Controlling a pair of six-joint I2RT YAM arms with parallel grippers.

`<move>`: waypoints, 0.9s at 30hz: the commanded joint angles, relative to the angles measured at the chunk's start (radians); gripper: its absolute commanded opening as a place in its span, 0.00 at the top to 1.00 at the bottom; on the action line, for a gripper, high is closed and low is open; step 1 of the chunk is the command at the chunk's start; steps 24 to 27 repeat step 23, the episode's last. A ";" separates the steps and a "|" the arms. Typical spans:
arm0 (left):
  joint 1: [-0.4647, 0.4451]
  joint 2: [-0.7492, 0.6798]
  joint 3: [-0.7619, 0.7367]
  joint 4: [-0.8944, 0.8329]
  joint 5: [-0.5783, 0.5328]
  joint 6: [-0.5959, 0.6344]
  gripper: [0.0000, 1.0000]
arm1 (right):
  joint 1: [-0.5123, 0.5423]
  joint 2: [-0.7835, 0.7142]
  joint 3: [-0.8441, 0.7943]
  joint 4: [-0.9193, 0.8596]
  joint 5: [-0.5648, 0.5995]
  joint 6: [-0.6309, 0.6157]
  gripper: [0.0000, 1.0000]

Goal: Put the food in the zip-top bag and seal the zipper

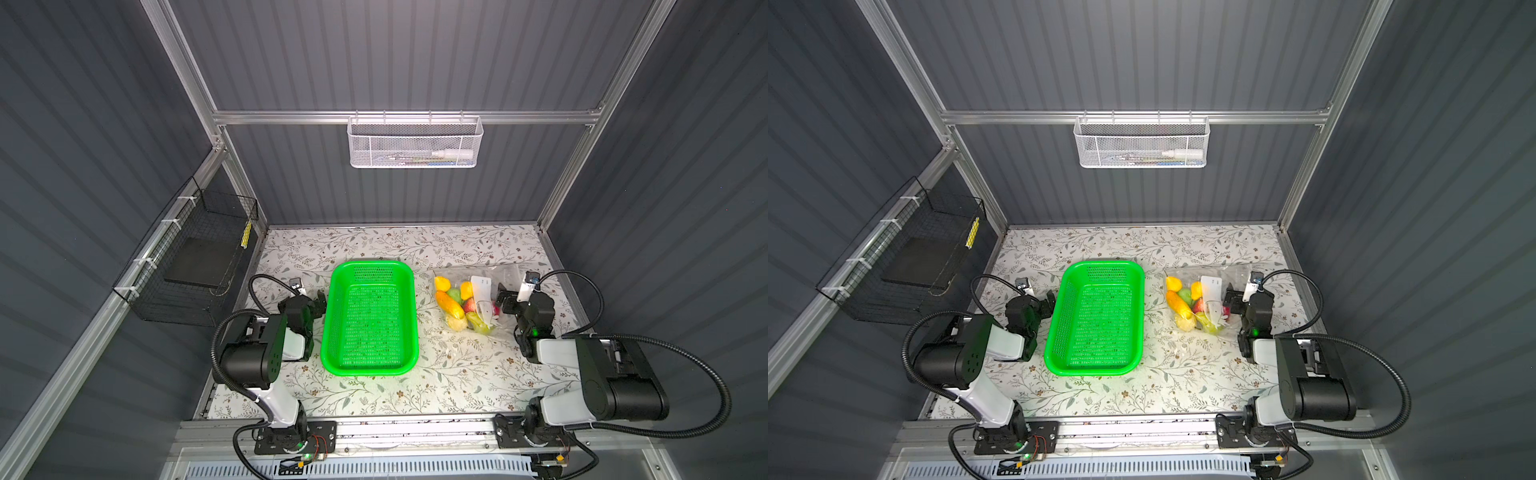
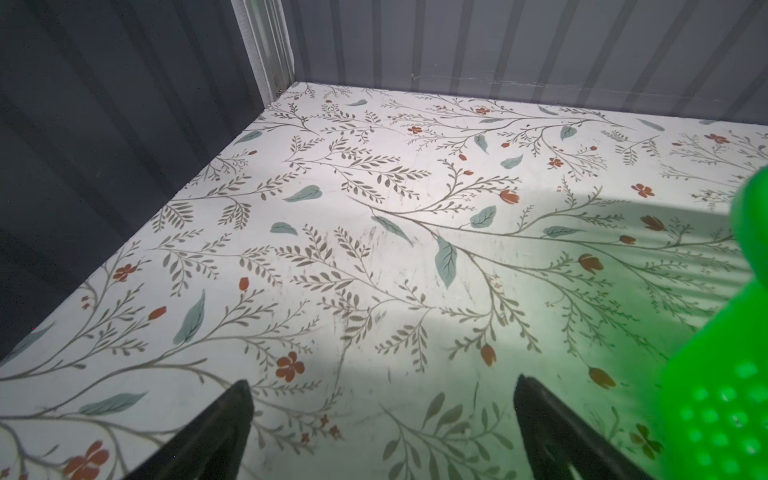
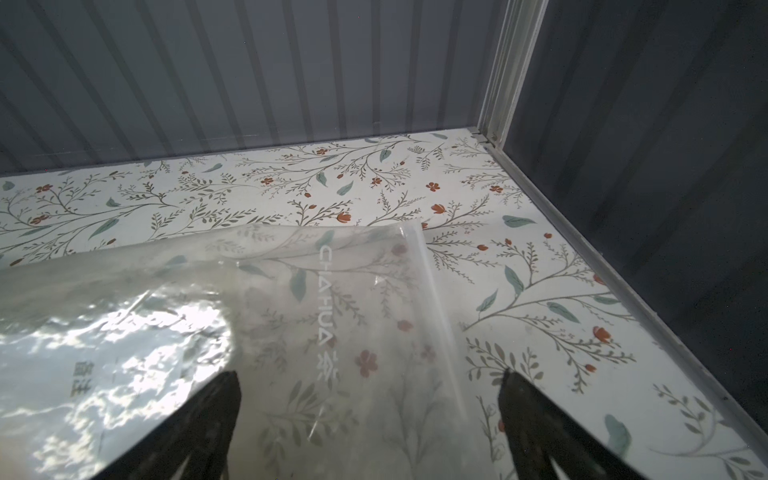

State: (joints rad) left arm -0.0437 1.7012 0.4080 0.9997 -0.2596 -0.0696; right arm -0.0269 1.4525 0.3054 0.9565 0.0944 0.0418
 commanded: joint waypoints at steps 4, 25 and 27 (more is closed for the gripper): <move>-0.015 0.013 0.043 -0.052 -0.003 0.039 0.00 | -0.005 0.005 0.007 0.037 0.027 0.013 0.01; -0.019 0.014 0.046 -0.055 -0.014 0.042 0.00 | -0.006 0.002 0.007 0.038 0.029 0.015 0.01; -0.019 0.014 0.046 -0.055 -0.014 0.042 0.00 | -0.006 0.002 0.007 0.038 0.029 0.015 0.01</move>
